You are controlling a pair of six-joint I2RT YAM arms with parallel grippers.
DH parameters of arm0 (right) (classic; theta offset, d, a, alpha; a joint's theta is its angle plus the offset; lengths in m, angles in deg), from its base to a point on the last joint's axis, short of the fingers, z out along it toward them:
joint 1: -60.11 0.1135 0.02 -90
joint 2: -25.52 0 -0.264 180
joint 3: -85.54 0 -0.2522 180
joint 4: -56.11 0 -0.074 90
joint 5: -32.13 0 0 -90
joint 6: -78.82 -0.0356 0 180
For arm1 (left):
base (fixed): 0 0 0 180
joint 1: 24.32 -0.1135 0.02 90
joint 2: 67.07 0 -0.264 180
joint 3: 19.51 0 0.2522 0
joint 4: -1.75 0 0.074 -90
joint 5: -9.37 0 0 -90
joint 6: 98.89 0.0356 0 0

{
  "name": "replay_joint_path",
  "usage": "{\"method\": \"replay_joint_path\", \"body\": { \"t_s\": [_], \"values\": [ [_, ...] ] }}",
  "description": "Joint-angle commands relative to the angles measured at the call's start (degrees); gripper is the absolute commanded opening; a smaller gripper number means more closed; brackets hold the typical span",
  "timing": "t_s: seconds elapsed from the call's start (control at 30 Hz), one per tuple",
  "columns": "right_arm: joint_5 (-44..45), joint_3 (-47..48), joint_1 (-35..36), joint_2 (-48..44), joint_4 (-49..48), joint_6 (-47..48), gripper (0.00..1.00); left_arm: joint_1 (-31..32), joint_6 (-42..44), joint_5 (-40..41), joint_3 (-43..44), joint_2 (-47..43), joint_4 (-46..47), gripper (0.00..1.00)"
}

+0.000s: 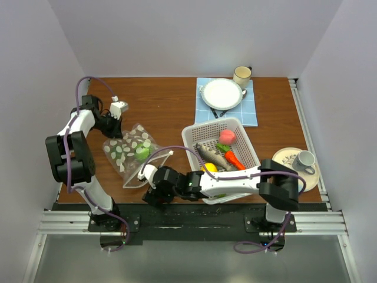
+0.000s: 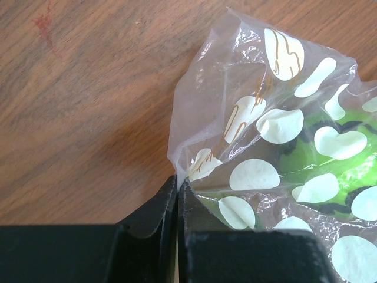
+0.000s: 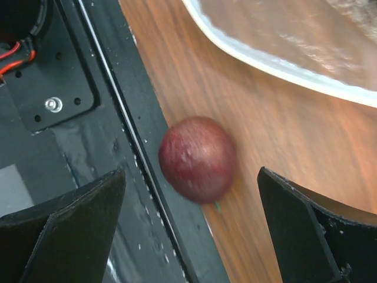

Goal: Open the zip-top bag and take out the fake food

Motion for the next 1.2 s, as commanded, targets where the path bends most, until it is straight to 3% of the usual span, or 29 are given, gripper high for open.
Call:
{"method": "replay_joint_path", "body": {
  "t_s": [0.0,0.2,0.3,0.4,0.43,0.5,0.53,0.7,0.87,1.03,1.17],
  "values": [
    [-2.3,4.1,-0.2,5.5,-2.0,-0.7,0.99,-0.4,0.0,-1.4,-0.2,-2.1,-0.3,0.07],
    [-1.6,4.1,-0.2,9.2,-2.2,-0.6,0.99,-0.4,0.4,-1.2,-0.4,-2.3,-0.4,0.07],
    [-1.6,3.8,-0.3,9.0,-2.2,-0.2,0.88,-0.4,0.6,-1.1,-0.4,-2.3,-0.3,0.06],
    [-1.0,3.7,-0.5,7.0,-1.7,0.6,0.56,-0.4,0.6,-1.1,-0.6,-2.1,-0.3,0.06],
    [-0.2,3.7,-0.5,6.1,-1.2,0.8,0.33,-0.3,0.5,-1.1,-0.6,-2.1,-0.3,0.06],
    [2.0,3.2,-1.6,2.8,-0.4,1.1,0.08,-0.3,0.5,-1.2,-0.7,-2.0,-0.3,0.06],
    [2.7,2.8,-2.4,1.6,-0.3,1.3,0.00,-0.4,0.5,-1.2,-0.8,-2.1,-0.3,0.06],
    [10.1,1.5,-6.2,-5.7,1.8,3.3,0.00,-0.4,0.4,-1.3,-0.8,-2.2,-0.3,0.06],
    [16.3,-0.8,-16.7,-14.5,1.2,3.0,0.00,-0.4,0.1,-1.5,-0.5,-2.4,-0.6,0.06],
    [20.4,-2.7,-26.5,-15.3,1.4,-1.1,0.00,-0.3,-0.1,-1.7,-0.6,-3.4,-0.8,0.07],
    [18.2,-0.5,-30.1,-12.5,4.1,-3.9,0.00,-0.2,-0.1,-1.6,-0.6,-4.0,-0.9,0.07]
  ]
}}
